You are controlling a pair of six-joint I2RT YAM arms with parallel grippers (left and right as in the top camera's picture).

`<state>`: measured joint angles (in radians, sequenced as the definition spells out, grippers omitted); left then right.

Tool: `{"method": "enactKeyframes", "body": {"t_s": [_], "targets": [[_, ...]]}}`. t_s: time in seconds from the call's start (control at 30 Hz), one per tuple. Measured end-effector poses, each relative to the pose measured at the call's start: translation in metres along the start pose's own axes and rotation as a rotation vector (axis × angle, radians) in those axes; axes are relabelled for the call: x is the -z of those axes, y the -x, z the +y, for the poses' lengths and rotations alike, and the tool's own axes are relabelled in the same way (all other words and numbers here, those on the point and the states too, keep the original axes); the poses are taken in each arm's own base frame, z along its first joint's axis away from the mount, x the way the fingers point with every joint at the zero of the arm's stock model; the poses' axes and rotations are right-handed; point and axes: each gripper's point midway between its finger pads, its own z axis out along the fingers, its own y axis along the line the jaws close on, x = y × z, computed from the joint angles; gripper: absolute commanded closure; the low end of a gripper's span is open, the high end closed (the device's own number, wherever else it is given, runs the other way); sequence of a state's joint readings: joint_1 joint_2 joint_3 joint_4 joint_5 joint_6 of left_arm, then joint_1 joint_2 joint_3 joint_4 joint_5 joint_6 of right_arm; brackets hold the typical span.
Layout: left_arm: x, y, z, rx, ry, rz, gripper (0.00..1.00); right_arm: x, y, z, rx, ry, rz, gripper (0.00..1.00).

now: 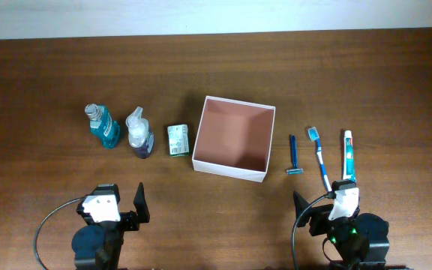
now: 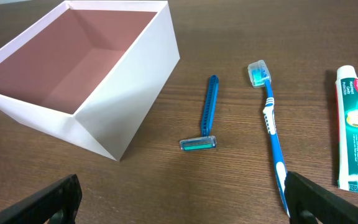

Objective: Pack container

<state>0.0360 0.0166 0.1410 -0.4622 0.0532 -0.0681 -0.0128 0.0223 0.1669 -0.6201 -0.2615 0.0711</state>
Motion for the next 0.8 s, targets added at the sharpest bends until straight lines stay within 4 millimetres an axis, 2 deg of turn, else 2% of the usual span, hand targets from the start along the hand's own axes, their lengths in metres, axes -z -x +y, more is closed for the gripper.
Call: {"method": "enactKeyframes", "body": {"t_s": [0.8], "targets": [[0.0001, -0.0001, -0.0046, 0.000, -0.027, 0.001, 0.01, 0.0000, 0.0000, 0.0000, 0.000, 0.000, 0.000, 0.01]]}}
